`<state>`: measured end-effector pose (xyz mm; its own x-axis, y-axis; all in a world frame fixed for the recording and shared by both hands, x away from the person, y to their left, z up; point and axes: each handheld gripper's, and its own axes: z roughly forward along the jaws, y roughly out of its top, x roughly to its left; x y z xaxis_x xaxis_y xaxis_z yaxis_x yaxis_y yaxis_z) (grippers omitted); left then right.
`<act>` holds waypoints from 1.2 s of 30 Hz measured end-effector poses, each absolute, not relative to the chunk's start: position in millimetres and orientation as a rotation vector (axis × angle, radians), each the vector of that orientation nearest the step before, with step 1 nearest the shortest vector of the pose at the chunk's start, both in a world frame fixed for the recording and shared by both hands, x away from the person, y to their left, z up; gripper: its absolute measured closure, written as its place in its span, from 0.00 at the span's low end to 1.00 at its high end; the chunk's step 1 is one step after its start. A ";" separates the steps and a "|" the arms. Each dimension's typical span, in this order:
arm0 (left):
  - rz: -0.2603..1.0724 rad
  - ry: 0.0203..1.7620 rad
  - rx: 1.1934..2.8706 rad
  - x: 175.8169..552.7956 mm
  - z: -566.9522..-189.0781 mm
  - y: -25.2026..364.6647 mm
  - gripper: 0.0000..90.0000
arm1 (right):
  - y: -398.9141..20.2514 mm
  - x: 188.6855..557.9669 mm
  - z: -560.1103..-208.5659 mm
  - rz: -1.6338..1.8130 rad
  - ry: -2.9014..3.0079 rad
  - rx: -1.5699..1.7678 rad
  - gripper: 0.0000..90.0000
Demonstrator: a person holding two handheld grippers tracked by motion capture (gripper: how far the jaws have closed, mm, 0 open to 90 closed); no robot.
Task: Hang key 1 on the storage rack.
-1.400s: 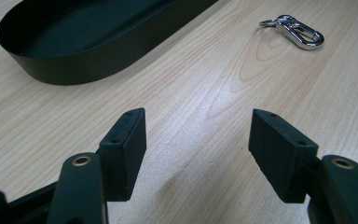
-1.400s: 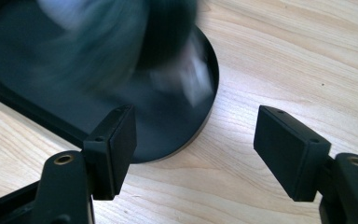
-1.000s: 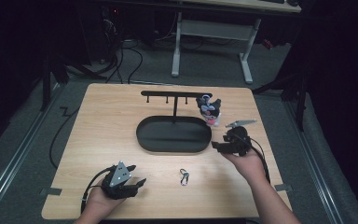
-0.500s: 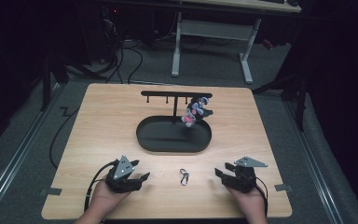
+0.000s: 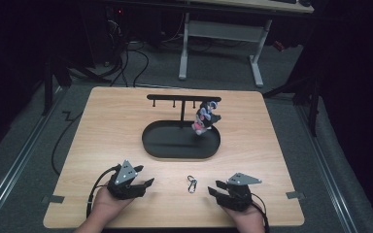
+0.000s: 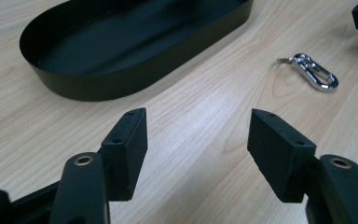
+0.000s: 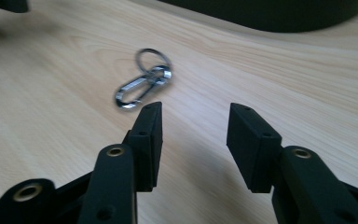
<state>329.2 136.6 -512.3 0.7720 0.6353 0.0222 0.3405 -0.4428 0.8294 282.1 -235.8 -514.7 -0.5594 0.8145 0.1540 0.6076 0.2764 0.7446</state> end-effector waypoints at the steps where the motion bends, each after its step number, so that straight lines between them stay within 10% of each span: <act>1: 0.422 0.730 2.074 328.8 -513.2 138.2 0.43 | -228.3 282.8 -514.2 1.161 2.309 1.283 0.64; 10: 0.452 0.807 2.061 315.6 -514.9 163.9 0.43 | -170.4 299.5 -518.9 1.144 2.449 1.072 1.00; 36: 0.416 0.738 2.090 316.4 -514.9 145.9 0.43 | -303.8 277.1 -523.9 0.986 2.219 1.368 0.99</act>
